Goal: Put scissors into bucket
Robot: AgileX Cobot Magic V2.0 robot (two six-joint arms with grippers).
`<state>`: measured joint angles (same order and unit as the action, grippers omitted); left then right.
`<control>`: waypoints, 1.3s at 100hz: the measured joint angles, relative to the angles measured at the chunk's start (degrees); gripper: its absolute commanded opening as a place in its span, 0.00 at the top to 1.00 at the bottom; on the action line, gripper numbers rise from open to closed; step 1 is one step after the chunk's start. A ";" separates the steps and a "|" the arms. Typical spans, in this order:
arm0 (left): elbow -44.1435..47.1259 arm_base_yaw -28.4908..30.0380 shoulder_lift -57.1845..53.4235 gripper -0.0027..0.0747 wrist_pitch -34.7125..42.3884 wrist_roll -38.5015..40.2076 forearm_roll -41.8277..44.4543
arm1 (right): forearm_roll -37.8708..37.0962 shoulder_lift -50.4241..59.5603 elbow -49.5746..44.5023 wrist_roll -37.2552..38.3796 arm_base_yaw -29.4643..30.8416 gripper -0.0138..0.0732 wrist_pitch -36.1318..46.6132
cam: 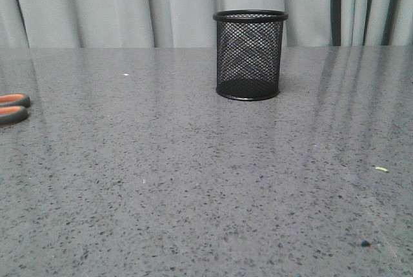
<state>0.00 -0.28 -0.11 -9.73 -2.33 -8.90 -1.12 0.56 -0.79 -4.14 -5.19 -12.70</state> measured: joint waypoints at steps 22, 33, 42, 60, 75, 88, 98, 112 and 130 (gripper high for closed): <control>0.00 0.00 0.00 0.99 0.00 0.00 0.00 | 0.00 0.00 0.00 0.00 0.00 0.93 0.00; 0.00 0.00 0.00 0.99 0.00 0.00 0.00 | 0.00 0.00 0.00 0.00 0.00 0.93 0.00; 0.00 0.00 0.00 0.99 0.00 0.00 0.00 | 0.00 0.00 0.00 0.00 0.00 0.93 0.00; 0.00 0.00 0.00 0.99 0.00 0.00 0.00 | 0.00 0.00 0.00 0.00 0.00 0.93 0.00; 0.00 0.00 0.00 0.99 0.00 0.00 0.00 | -0.14 0.00 0.00 0.00 0.00 0.93 0.27; 0.00 0.00 0.00 0.99 0.00 0.00 0.00 | -0.19 0.00 0.00 0.00 0.00 0.93 1.16; 0.00 0.00 0.00 0.99 0.00 0.00 0.00 | -0.19 0.00 0.00 0.00 0.00 0.93 1.62; 0.00 0.00 0.00 0.99 0.00 0.00 0.00 | -0.19 0.00 0.00 0.00 0.00 0.93 2.72; 0.00 0.00 0.00 0.99 0.00 0.00 0.00 | -0.19 0.00 0.00 0.00 0.00 0.93 2.94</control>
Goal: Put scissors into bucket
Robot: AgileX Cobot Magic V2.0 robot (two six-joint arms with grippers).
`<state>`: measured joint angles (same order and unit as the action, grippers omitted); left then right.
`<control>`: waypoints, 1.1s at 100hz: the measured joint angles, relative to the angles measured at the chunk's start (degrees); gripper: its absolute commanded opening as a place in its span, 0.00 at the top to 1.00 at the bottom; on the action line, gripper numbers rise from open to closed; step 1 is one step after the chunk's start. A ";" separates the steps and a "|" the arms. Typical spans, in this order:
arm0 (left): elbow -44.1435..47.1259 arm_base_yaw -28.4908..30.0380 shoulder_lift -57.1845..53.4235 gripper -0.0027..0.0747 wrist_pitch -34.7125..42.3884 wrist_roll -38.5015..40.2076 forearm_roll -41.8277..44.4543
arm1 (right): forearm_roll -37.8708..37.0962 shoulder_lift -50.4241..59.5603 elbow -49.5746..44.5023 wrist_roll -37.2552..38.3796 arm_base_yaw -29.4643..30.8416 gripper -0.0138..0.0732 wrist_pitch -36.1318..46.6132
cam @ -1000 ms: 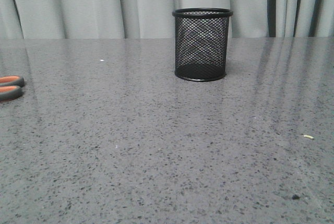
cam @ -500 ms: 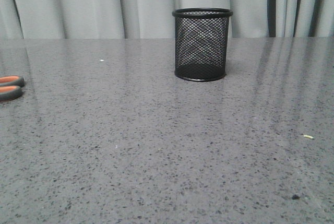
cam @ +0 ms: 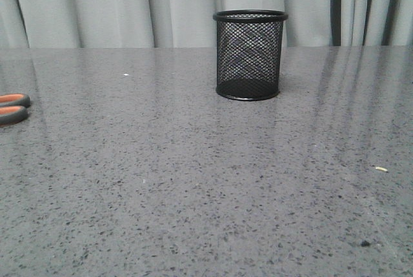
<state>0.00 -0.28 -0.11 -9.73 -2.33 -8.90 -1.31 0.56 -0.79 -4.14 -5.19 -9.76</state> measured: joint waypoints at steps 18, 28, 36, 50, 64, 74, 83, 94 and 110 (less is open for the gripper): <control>0.00 0.00 0.00 0.99 0.00 0.00 -0.10 | 0.00 0.00 0.00 0.00 0.00 0.93 0.00; 0.00 0.00 0.00 0.99 0.00 0.00 -0.50 | 1.84 0.00 0.00 0.00 0.00 0.93 0.11; 0.00 0.00 0.00 0.99 0.00 0.00 -2.75 | 5.08 0.00 0.00 0.00 0.00 0.93 0.66; 0.00 0.00 0.00 0.99 0.35 0.00 -11.13 | 12.12 0.00 0.00 0.00 0.00 0.93 2.89; 0.00 0.00 0.00 0.99 1.74 0.00 -20.69 | 18.74 0.00 0.00 0.00 0.00 0.93 5.61; 0.00 0.00 0.00 0.99 3.36 0.00 -27.77 | 22.63 0.00 0.00 0.00 0.00 0.93 7.86; 0.00 0.00 0.00 0.99 4.47 0.00 -33.32 | 27.12 0.00 0.00 0.09 0.00 0.91 8.81; -0.23 0.00 0.00 0.99 3.72 0.00 -36.06 | 29.61 0.00 0.87 0.09 0.00 0.89 6.66; -6.95 0.00 0.11 0.99 -3.58 -2.09 -31.88 | 27.89 -1.43 8.34 0.09 0.00 0.89 -0.95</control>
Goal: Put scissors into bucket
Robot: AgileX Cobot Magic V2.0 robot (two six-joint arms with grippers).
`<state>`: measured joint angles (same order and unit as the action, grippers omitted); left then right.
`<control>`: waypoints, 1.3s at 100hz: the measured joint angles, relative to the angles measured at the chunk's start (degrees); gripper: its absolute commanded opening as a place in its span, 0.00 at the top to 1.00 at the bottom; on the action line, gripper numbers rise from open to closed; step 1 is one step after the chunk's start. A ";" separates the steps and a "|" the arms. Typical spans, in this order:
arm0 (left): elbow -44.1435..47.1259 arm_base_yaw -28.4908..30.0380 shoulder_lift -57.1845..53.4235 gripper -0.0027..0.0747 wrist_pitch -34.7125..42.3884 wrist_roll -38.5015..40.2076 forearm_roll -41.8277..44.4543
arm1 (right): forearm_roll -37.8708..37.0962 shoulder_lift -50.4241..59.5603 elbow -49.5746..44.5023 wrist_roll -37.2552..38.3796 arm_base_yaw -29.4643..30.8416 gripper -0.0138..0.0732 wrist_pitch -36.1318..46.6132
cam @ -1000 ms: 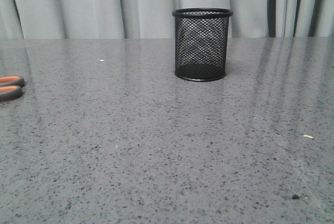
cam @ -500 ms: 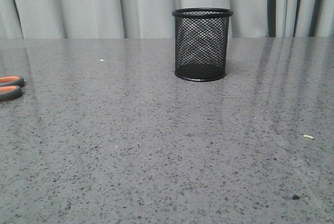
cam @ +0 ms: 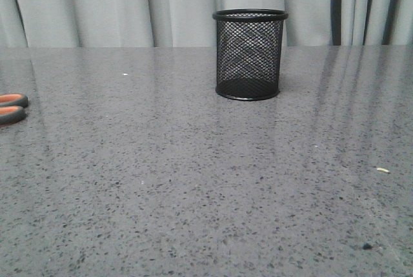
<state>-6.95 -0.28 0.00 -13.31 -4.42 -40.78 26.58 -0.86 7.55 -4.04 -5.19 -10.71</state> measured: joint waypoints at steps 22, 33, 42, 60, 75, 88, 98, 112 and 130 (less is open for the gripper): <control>-21.35 0.00 11.36 0.99 -15.98 -1.61 18.24 | -5.63 -16.94 18.06 0.00 0.00 0.89 -17.48; -31.56 0.00 20.52 0.99 -25.21 -3.99 23.11 | -8.00 -27.78 28.53 0.00 0.00 0.89 -26.40; -37.50 0.00 27.11 0.99 -31.90 -6.09 24.44 | -9.12 -35.50 36.30 0.00 0.00 0.89 -32.14; -43.92 0.00 35.78 0.99 -38.72 -8.24 24.90 | -9.93 -45.59 44.92 -1.35 0.00 0.89 -39.07; -45.30 -0.96 40.05 0.96 -41.09 -12.13 24.55 | -10.02 -48.92 47.58 -4.40 0.00 0.78 -41.49; -45.52 -3.26 42.83 0.74 -41.23 -13.74 24.41 | -10.02 -49.30 48.26 -5.02 0.00 0.43 -41.95; -45.52 -4.59 45.21 0.50 -41.33 -14.55 24.41 | -10.02 -49.30 48.26 -5.17 0.00 0.27 -42.34; -45.90 -5.23 48.40 0.40 -42.05 -16.92 24.29 | -10.02 -49.30 48.26 -5.31 0.00 0.28 -42.61; -50.75 -5.23 55.70 0.40 -48.82 -25.81 24.53 | -10.02 -49.30 48.26 -5.42 0.00 0.28 -42.61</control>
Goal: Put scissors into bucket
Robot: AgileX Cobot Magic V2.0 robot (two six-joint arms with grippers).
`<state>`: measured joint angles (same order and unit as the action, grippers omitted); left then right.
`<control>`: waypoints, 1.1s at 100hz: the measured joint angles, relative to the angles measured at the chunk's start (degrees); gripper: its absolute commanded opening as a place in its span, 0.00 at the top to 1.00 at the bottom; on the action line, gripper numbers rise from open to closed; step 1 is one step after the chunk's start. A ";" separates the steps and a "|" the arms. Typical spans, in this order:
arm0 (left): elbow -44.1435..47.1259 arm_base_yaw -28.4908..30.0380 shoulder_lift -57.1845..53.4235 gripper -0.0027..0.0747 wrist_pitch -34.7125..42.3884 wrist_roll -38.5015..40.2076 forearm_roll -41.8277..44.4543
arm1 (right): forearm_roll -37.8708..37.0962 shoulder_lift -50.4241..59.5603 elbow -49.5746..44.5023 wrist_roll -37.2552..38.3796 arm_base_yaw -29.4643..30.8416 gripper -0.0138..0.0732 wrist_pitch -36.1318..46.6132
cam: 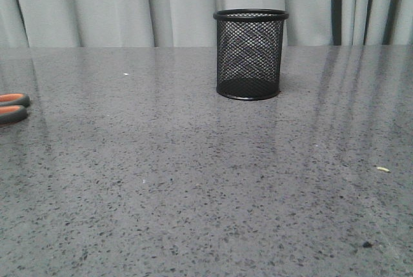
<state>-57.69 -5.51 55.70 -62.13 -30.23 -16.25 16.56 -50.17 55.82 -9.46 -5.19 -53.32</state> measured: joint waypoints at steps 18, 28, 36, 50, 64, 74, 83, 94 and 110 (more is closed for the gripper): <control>-6.64 -0.10 10.94 0.40 -6.90 -12.43 4.45 | -0.04 0.00 0.00 0.00 -0.29 0.28 0.00; -8.81 -0.10 16.04 0.40 -7.98 -26.41 7.37 | -0.04 0.00 0.00 -0.13 -1.72 0.28 0.00; -9.48 -0.10 19.52 0.40 -8.35 -36.70 8.64 | -0.04 0.00 0.00 -0.52 -3.04 0.28 0.00; -9.61 -0.10 23.72 0.40 -8.35 -45.29 10.17 | -0.04 0.00 0.00 -0.64 -4.68 0.28 0.00; -9.61 -0.10 26.61 0.40 -6.36 -47.45 12.12 | -0.04 0.00 0.00 -0.78 -5.18 0.28 0.00; -9.72 -0.10 28.06 0.40 -4.81 -49.34 12.74 | -0.04 0.00 0.00 -0.78 -5.18 0.28 0.00; -9.72 -0.10 29.14 0.40 -2.80 -50.13 13.23 | -0.04 0.00 0.00 -0.87 -5.21 0.28 0.00; -10.34 -0.10 30.29 0.40 -1.69 -51.16 13.92 | -0.04 0.00 0.00 -0.87 -5.21 0.28 0.00; -12.37 -0.10 32.84 0.40 -1.80 -51.55 14.94 | -0.04 0.00 0.00 -0.87 -5.21 0.28 0.00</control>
<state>-70.06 -5.61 88.54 -63.93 -81.77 -1.31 16.52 -50.17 55.82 -10.33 -10.41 -53.32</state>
